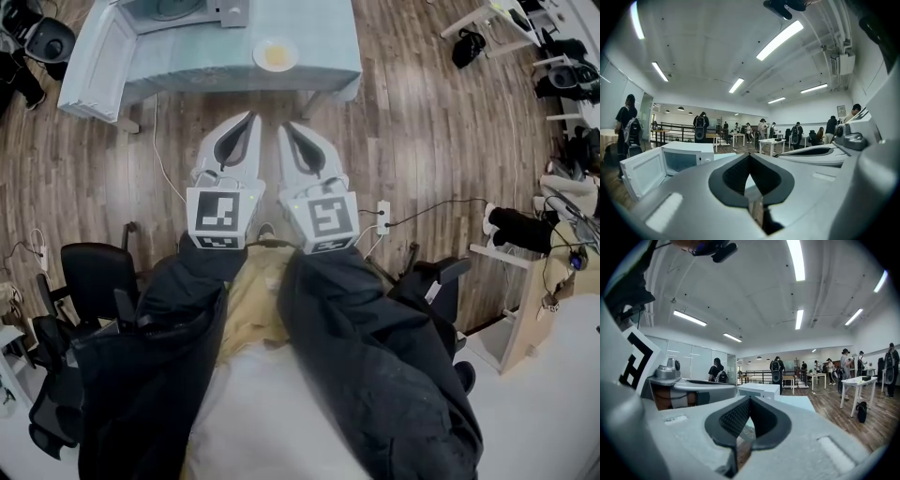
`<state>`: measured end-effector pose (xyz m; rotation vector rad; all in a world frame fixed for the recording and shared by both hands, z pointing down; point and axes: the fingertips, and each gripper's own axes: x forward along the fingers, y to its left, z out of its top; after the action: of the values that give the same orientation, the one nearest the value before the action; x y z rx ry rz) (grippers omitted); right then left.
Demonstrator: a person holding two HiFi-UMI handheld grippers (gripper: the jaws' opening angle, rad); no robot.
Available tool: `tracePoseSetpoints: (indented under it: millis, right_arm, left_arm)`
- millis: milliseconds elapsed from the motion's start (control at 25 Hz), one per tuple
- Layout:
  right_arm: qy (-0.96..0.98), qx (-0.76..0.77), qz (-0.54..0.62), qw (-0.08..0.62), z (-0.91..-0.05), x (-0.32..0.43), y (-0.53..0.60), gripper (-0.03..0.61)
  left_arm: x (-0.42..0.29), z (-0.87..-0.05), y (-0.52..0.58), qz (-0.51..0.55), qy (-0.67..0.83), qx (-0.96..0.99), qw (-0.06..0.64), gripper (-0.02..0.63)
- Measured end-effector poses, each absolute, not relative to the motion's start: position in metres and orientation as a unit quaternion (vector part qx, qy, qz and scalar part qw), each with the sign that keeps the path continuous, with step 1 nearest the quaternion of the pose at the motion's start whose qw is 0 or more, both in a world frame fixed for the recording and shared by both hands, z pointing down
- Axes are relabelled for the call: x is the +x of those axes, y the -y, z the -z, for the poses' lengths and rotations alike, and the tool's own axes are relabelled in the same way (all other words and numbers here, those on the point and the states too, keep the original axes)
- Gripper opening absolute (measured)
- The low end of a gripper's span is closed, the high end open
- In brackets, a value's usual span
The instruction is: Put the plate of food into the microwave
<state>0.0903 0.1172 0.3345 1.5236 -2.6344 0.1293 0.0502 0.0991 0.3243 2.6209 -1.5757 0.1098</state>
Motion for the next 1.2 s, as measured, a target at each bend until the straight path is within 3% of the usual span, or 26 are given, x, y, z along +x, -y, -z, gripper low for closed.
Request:
tracePoseSetpoints:
  millis: [1200]
  right_arm:
    - [0.854,0.511,-0.043,0.087,-0.35,-0.004,0.0,-0.002]
  left_arm:
    - [-0.047,-0.332,0.023,-0.026,0.509,0.858,0.056,-0.005]
